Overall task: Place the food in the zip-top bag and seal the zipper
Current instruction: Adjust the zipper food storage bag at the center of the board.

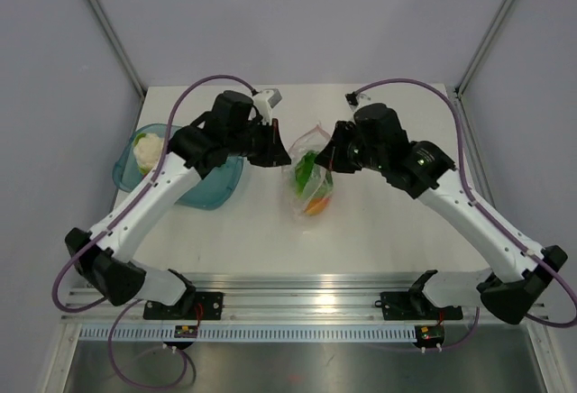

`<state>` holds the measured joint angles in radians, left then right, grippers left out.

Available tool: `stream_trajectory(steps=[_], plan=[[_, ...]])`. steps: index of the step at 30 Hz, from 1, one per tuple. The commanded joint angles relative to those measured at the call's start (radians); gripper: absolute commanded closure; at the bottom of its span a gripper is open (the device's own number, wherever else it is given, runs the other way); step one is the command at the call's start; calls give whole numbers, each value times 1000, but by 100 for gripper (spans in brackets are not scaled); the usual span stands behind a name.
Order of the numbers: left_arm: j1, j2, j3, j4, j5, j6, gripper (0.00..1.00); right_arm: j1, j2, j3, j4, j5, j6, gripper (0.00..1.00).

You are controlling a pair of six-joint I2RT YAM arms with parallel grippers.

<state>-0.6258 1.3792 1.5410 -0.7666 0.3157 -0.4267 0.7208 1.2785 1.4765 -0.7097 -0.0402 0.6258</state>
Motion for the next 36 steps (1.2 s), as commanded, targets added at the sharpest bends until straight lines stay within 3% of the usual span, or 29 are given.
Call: stream_trajectory(steps=[1,9,17,25,26,27,28,30,32,36], plan=[[15,101,-76,44,62,-20,100,-9,133,-58,-75,94,-18,100],[27,32,235,-102,14,39,100,-4,19,211,-66,46,-77,100],[184,17,1,-23,129,89,100,-6,13,85,-50,108,-51,100],[256,35,-116,1,192,152,100,-6,145,191,-109,113,-67,100],[258,44,-116,1,195,155,97,-4,159,195,-91,100,-66,100],[258,50,-113,-5,197,158,85,-4,169,202,-80,86,-66,100],[261,55,-98,-10,200,161,66,-3,182,205,-71,62,-58,100],[271,58,-79,-25,197,163,51,2,219,218,-50,51,-51,100],[290,49,-52,-36,186,163,46,3,251,222,-39,51,-38,100],[402,18,-32,-54,174,137,44,3,268,202,16,43,-20,100]])
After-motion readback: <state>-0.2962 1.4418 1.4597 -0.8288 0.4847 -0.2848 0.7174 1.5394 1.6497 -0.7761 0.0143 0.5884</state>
